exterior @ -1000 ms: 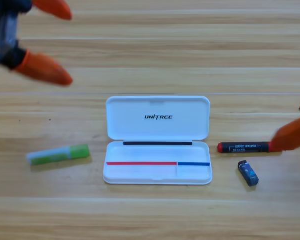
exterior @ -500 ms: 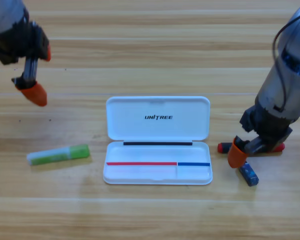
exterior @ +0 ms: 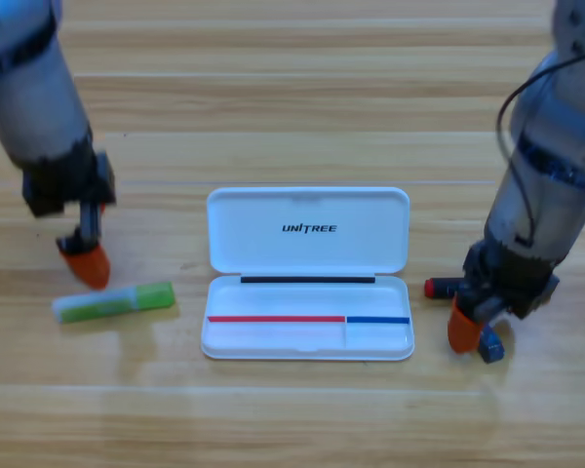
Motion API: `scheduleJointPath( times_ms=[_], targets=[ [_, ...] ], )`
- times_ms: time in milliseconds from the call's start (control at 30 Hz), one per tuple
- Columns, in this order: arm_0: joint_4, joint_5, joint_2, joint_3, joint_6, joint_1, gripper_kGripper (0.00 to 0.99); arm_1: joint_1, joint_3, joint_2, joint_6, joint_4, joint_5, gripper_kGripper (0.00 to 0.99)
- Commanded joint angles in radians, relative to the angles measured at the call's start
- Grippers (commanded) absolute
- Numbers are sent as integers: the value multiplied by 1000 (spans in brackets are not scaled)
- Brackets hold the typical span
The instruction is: Clean up eraser and pencils
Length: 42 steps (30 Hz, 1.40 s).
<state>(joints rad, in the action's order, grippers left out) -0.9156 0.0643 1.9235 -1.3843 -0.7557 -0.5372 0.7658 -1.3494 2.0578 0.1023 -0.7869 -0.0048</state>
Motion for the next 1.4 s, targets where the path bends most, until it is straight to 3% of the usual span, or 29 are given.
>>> scheduleJointPath(
  times_ms=[33,167,233,367,467,667,800,933,1100,1267,1333,1400],
  targets=[
    [78,-26,61,102,7,16,950,-26,1,96,7,-28,25,738],
    [115,-35,72,140,6,16,951,-26,-4,110,5,-32,34,686],
    [127,-41,77,153,6,16,951,-26,-2,111,-7,-34,57,446],
    [150,-46,81,169,6,16,953,-26,3,113,-24,-43,89,160],
    [175,-47,81,186,4,16,956,-26,3,119,-32,-55,104,0],
    [224,-50,83,225,-8,16,979,-26,-74,96,-76,-175,109,0],
    [248,-50,85,243,-10,16,986,-10,-139,-7,-297,-250,69,0],
    [276,-50,88,261,-11,16,989,17,-166,-71,-519,-261,74,0],
    [305,-50,92,278,-17,20,976,55,-238,-22,-714,-261,81,0],
    [342,-64,89,295,-36,32,676,93,-315,58,-770,-261,81,0],
    [343,-80,91,295,-68,48,477,115,-341,82,-780,-261,75,0],
    [342,-81,92,289,-109,55,176,139,-367,100,-780,-261,69,0]
  ],
)
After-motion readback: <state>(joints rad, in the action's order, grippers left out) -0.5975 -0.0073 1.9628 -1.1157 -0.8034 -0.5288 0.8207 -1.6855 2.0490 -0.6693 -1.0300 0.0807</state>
